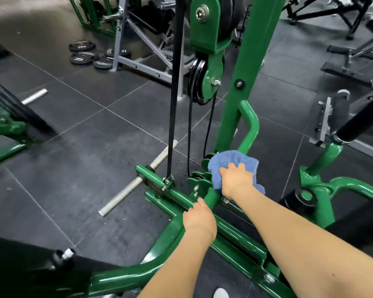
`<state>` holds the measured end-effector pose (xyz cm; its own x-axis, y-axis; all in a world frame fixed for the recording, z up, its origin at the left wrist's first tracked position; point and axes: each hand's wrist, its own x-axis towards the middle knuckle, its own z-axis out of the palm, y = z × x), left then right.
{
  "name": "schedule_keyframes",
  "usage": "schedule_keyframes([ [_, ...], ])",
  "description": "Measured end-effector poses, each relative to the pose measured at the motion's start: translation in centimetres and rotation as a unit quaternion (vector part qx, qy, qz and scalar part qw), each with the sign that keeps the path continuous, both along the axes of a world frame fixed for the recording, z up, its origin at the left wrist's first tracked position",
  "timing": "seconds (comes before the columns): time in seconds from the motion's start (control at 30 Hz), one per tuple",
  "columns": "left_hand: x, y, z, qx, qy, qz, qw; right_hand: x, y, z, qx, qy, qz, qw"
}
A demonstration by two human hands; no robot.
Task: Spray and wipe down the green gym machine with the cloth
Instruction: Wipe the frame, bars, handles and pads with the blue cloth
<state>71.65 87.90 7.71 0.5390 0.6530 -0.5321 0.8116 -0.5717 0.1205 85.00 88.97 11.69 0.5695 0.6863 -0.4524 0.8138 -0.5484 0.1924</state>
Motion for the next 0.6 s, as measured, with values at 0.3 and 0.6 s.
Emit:
schedule_keyframes([
  [0.3,-1.4,0.3,0.3,-0.025,-0.025,-0.013,0.999,0.2,-1.7,-1.1,-0.023,-0.009,-0.052,0.998],
  [0.6,-0.6,0.5,0.0,-0.021,-0.029,0.001,0.999,1.8,-0.5,-1.2,-0.033,-0.037,-0.055,0.997],
])
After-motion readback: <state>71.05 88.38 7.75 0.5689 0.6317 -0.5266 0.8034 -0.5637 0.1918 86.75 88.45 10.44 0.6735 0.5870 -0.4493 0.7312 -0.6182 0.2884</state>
